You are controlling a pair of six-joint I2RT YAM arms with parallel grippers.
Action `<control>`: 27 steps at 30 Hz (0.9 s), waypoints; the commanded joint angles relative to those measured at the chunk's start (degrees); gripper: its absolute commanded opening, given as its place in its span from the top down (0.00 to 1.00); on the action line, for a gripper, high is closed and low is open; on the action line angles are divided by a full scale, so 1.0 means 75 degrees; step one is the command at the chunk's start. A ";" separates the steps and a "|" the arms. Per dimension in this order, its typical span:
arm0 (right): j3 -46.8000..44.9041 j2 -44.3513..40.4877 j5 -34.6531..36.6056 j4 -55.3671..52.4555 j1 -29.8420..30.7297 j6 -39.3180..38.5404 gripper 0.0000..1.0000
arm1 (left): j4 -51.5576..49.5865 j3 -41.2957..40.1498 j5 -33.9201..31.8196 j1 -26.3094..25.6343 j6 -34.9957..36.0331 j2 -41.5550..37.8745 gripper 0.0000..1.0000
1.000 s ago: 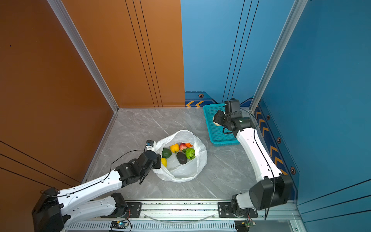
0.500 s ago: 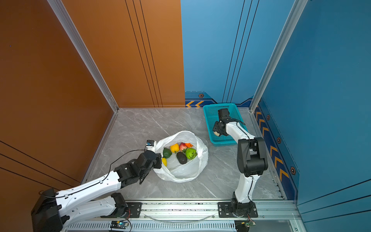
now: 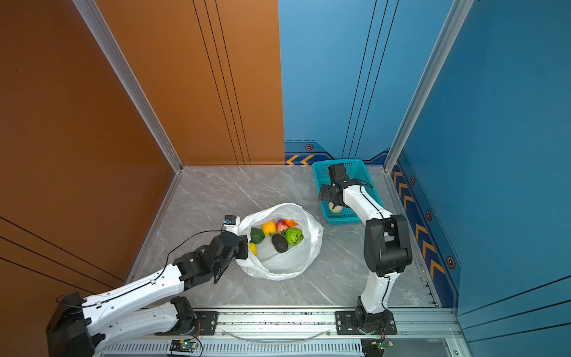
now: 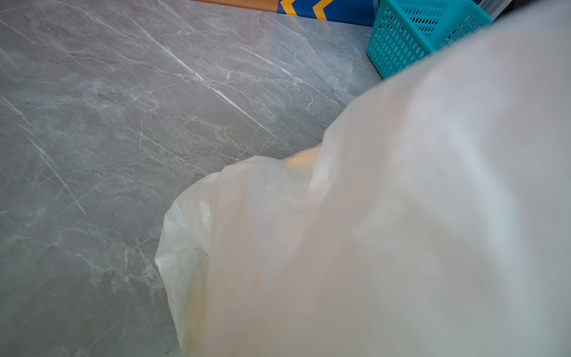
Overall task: Untie the knot of the plastic bag and take out the fruit
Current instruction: Place the fruit in the basket, then pick up the fruit from the plastic bag.
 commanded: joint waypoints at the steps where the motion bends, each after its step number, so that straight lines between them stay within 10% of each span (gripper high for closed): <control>1: 0.0707 -0.1207 -0.0008 -0.1016 0.0702 -0.0286 0.06 | 0.0062 0.0143 -0.0060 -0.0050 0.0161 -0.0158 1.00; 15: 0.1771 -0.2736 0.0418 -0.3147 0.4329 0.0434 0.04 | -0.0067 0.0355 -0.0044 -0.0004 0.0267 -0.0052 1.00; 27: -0.0308 -0.3108 0.1131 -0.2703 0.6191 0.0833 0.05 | -0.0067 0.0395 0.0024 0.0037 0.0242 -0.0032 1.00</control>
